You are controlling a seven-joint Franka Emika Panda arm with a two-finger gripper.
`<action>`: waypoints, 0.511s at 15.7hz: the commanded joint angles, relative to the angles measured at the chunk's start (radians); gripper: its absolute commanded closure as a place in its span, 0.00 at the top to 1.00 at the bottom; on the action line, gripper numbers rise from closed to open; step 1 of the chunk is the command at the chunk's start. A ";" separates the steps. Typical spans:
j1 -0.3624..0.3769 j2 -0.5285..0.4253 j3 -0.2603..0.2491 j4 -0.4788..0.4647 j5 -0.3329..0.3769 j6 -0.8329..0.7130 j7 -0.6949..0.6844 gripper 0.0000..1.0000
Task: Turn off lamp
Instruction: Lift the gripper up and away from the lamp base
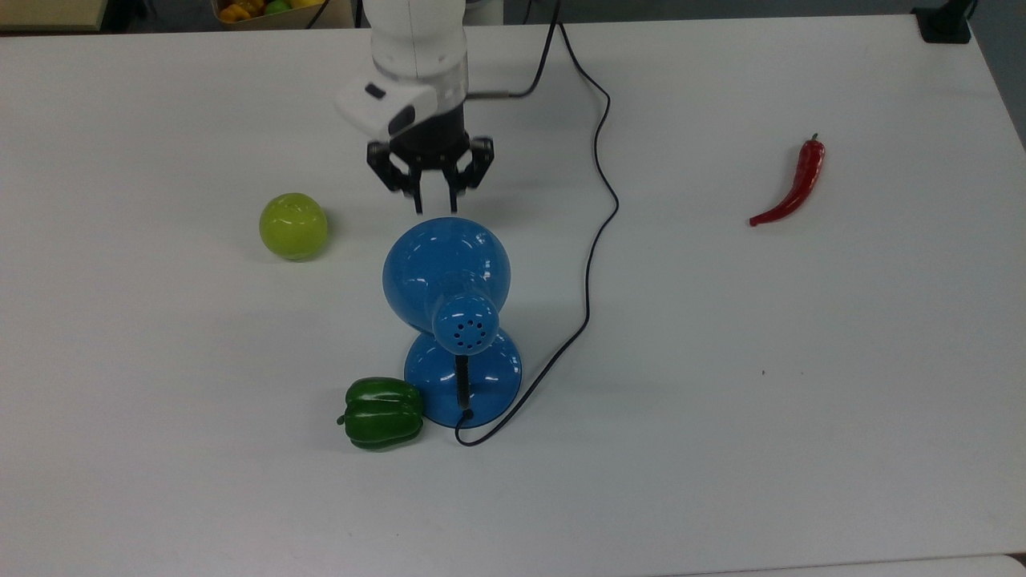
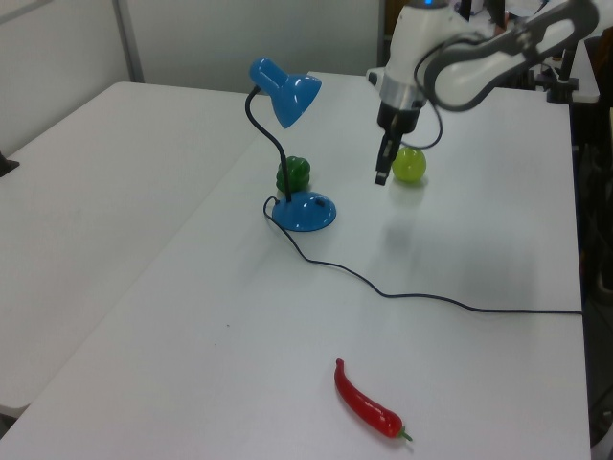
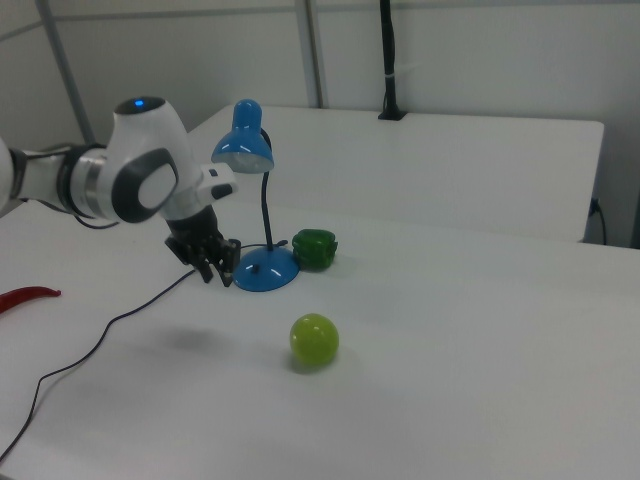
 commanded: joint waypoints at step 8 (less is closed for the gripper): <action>-0.002 -0.164 -0.035 0.295 0.003 -0.648 0.082 1.00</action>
